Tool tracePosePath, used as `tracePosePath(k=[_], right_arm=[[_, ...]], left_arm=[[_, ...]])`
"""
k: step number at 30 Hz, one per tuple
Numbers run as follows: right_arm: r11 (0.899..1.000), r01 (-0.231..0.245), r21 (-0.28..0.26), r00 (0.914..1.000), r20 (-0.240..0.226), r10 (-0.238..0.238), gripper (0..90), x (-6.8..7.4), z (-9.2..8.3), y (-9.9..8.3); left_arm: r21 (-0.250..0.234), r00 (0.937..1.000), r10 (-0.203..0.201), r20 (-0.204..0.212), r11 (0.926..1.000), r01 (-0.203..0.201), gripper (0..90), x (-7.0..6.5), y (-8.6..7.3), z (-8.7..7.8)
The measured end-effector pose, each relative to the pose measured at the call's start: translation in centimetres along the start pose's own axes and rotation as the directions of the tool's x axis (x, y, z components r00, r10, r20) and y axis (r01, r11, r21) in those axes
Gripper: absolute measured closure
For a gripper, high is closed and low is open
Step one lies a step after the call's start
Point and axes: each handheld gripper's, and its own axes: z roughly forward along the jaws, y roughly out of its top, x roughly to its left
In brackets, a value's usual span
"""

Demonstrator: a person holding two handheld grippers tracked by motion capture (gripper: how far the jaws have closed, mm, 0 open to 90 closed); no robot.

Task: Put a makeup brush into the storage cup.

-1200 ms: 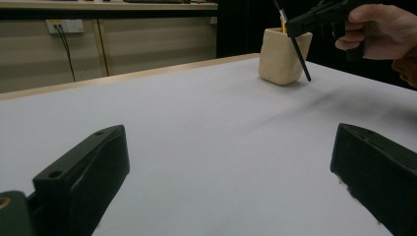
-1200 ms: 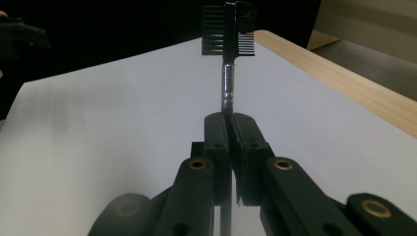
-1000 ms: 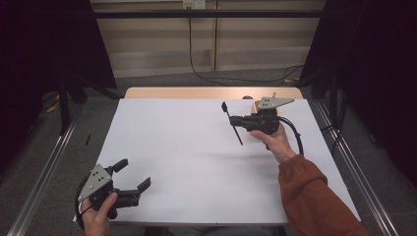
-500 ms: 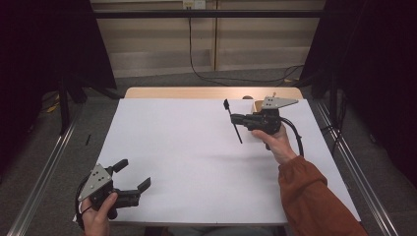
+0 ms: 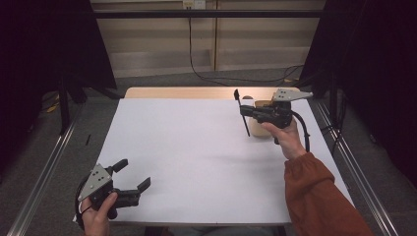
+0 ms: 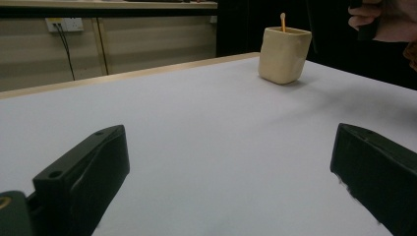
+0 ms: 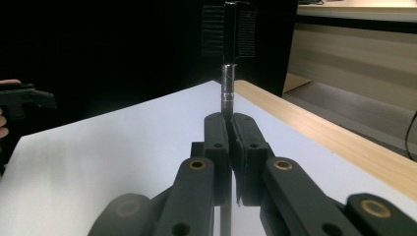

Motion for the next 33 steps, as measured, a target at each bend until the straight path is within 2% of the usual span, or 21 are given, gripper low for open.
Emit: tracePosePath(k=[12,17,25,33], right_arm=[[1.0,0.019,-0.017,0.9977,0.065,-0.018,85.9,-1.1,-1.3,1.1],[0.999,0.004,-0.041,0.997,0.078,0.0,85.9,-1.7,-1.4,1.2],[0.997,0.017,-0.071,0.9946,0.103,-0.01,85.9,-2.2,-2.0,2.8],[0.996,0.013,-0.092,0.9886,0.151,0.001,85.9,-3.4,-2.7,4.5]], left_arm=[[-0.002,1.0,0.005,-0.002,1.0,-0.005,1.3,0.0,0.0,-0.1],[-0.001,1.0,0.003,-0.001,1.0,-0.003,1.3,0.0,0.0,-0.1],[0.0,1.0,0.007,0.001,1.0,-0.007,1.2,0.0,0.0,0.0],[-0.001,1.0,0.003,0.0,1.0,-0.003,1.3,0.0,0.0,0.0]])
